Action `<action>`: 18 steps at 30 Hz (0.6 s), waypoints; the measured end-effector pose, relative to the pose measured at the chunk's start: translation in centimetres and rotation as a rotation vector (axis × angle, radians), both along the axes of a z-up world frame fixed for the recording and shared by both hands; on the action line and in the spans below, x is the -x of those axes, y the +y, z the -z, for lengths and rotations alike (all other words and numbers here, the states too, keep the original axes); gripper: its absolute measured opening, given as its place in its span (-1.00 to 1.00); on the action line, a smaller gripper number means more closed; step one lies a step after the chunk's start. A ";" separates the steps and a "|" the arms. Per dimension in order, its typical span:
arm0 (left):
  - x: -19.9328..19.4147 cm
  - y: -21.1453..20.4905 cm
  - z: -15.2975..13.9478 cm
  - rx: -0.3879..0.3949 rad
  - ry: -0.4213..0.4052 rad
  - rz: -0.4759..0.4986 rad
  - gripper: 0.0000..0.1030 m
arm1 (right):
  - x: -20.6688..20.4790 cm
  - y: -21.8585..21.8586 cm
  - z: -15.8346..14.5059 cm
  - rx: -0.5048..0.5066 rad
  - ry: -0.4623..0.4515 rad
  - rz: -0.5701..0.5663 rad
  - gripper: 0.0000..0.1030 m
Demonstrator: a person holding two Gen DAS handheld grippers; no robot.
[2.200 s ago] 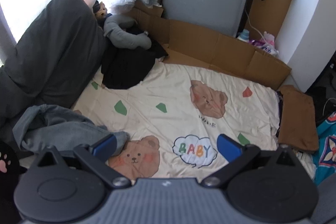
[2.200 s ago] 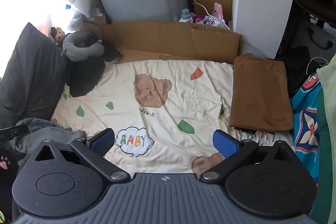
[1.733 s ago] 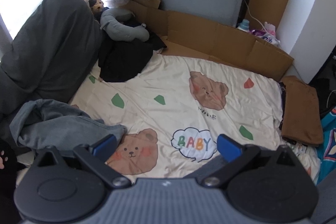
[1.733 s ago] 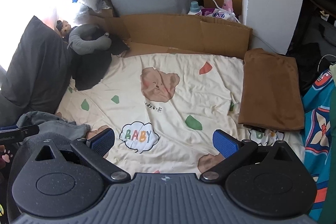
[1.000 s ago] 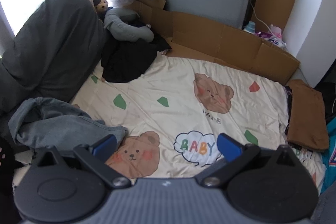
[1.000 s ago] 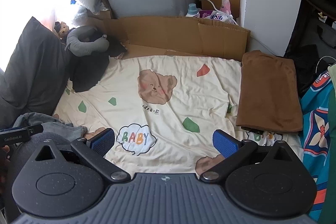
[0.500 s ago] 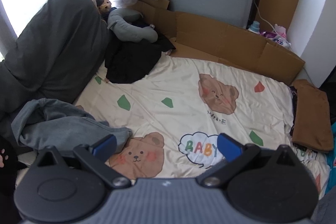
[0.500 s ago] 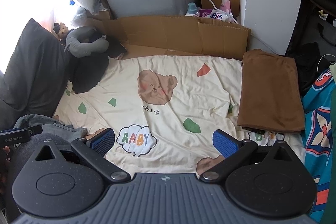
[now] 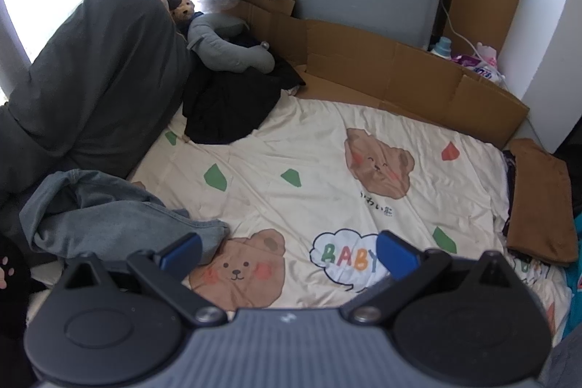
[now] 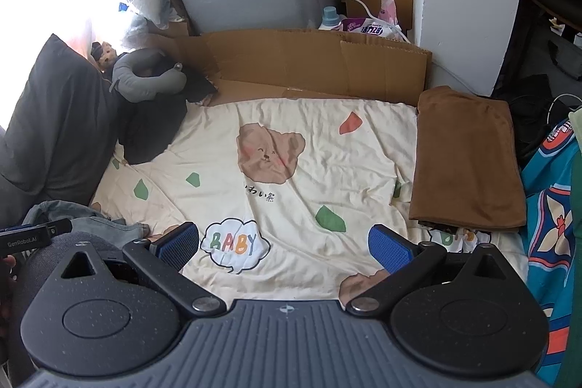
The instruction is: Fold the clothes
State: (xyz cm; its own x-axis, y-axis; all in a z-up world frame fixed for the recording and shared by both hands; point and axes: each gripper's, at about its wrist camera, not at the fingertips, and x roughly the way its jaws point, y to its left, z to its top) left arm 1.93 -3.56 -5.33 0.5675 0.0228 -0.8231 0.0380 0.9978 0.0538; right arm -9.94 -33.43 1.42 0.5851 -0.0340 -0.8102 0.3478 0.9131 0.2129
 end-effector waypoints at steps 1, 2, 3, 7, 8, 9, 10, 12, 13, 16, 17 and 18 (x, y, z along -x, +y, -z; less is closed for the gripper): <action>0.0 0.0 0.0 -0.003 0.001 0.001 1.00 | 0.0 -0.1 0.0 -0.002 -0.001 0.000 0.99; -0.1 -0.1 0.0 -0.006 0.003 0.002 1.00 | 0.0 -0.2 0.0 -0.004 -0.001 0.000 0.99; -0.1 -0.2 -0.1 -0.012 0.003 0.003 1.00 | 0.0 -0.2 0.0 -0.007 -0.004 0.002 0.99; 0.0 -0.4 -0.3 -0.033 -0.012 0.010 1.00 | 0.0 -0.1 0.1 -0.002 0.000 0.004 0.99; 0.0 -0.4 -0.3 -0.033 -0.011 0.009 1.00 | -0.1 -0.1 0.1 -0.001 0.001 0.002 0.99; -0.1 -0.3 -0.3 -0.031 -0.009 0.011 1.00 | -0.1 -0.1 0.1 -0.001 0.004 0.003 0.99; -0.1 -0.3 -0.4 -0.031 -0.007 0.013 1.00 | -0.1 -0.1 0.2 0.000 0.007 0.005 0.99; -0.2 -0.3 -0.4 -0.035 -0.005 0.014 1.00 | -0.2 -0.1 0.1 -0.001 0.012 0.005 0.99; -0.2 -0.4 -0.5 -0.039 -0.007 0.015 0.99 | -0.2 0.0 0.1 -0.003 0.015 0.003 0.99; -0.1 -0.5 -0.8 -0.050 -0.013 0.026 0.99 | -0.4 0.0 0.0 -0.008 0.016 0.000 0.99; -0.1 -0.5 -0.9 -0.048 -0.011 0.033 0.99 | -0.4 -0.1 0.0 -0.010 0.013 0.001 0.99; -0.1 -0.5 -1.0 -0.046 -0.010 0.039 0.99 | -0.4 -0.1 -0.1 -0.012 0.009 0.002 0.99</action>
